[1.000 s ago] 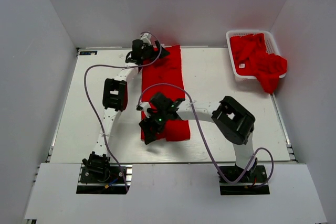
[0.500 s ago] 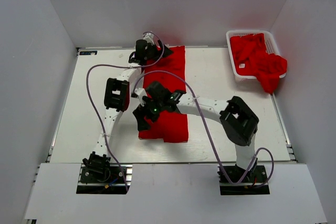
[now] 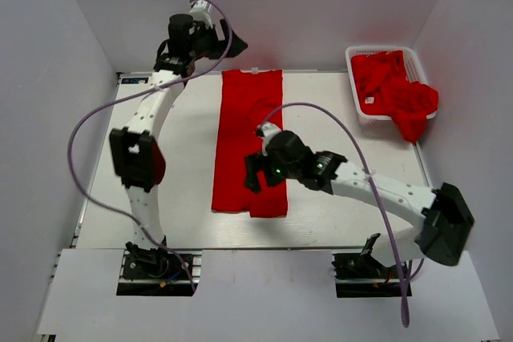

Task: Fold and stack the t-shirts
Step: Rotate the tshirt 90 degrees, then grab the bottom of the folded rectangular tshirt with both arms, then fold the folded rectangular tshirt in 1/3 of the way

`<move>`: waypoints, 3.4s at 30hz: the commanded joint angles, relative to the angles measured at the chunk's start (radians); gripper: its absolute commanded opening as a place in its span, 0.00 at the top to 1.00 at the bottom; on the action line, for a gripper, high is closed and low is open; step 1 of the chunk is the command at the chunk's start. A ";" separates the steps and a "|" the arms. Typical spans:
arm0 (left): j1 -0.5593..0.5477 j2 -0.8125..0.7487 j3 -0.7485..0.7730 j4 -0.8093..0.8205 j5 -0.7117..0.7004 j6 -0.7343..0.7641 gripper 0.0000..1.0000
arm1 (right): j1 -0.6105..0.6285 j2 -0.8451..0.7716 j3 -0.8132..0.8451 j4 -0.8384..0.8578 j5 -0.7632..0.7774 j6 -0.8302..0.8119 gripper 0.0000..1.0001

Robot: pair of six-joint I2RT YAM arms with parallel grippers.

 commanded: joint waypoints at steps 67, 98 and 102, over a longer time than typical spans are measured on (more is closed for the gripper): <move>-0.223 -0.894 -1.367 -0.403 -0.369 -0.115 1.00 | -0.208 0.034 -0.187 -0.066 0.018 0.258 1.00; -0.051 -0.280 -0.588 -0.333 -0.375 0.004 1.00 | -0.505 0.517 0.536 -0.170 -0.065 -0.033 1.00; -0.042 -0.245 -0.588 -0.293 -0.357 0.005 1.00 | -0.528 0.569 0.580 -0.167 -0.075 -0.036 1.00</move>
